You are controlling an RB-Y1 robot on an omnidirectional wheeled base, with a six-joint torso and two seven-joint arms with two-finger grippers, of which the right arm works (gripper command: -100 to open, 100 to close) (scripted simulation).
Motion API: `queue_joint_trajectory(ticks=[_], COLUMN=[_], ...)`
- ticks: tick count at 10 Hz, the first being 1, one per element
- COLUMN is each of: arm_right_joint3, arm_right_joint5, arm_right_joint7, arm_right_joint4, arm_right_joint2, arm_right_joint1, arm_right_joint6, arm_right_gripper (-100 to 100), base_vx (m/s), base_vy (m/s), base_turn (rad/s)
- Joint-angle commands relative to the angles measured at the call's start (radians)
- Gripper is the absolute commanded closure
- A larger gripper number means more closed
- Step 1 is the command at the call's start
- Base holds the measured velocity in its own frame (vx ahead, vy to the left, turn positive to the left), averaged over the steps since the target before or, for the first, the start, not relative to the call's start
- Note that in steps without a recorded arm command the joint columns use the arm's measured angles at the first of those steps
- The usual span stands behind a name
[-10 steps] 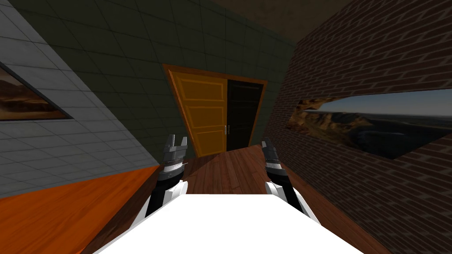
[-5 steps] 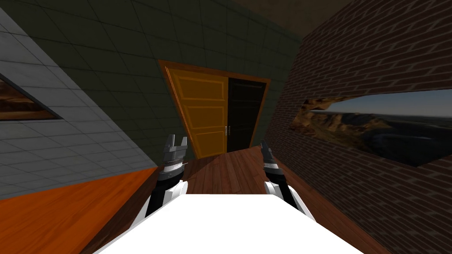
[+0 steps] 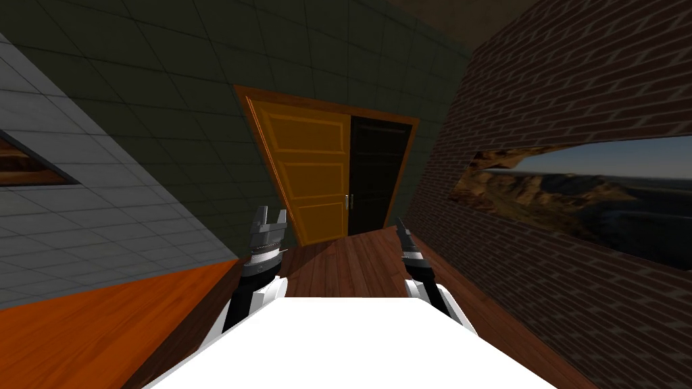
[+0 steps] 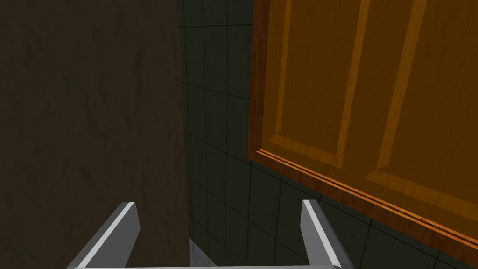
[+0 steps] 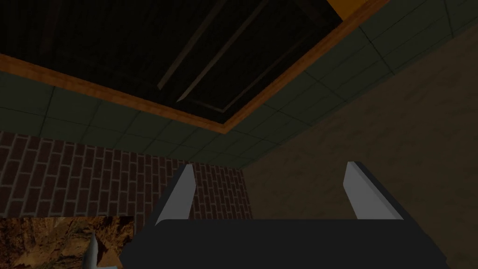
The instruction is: Pull the door open
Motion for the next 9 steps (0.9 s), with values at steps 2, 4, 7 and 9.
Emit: queue_joint_trajectory(ticks=[2,4,7,9], arm_right_joint3=[-0.010,-0.019,-0.031,-0.040], arm_right_joint5=[0.025,0.046,0.076,0.097], arm_right_joint7=[0.040,0.071,0.117,0.148], arm_right_joint4=[0.055,0.100,0.168,0.214], arm_right_joint2=[-0.005,-0.007,-0.011,-0.012], arm_right_joint1=[-0.016,-0.030,-0.050,-0.064], arm_right_joint6=[-0.015,-0.028,-0.048,-0.061], arm_right_gripper=[-100,-100,-100,-100], base_vx=[0.089,0.092,0.098,0.114], base_vy=[0.010,0.014,0.009,0.026], base_turn=[0.009,0.009,0.012,0.011])
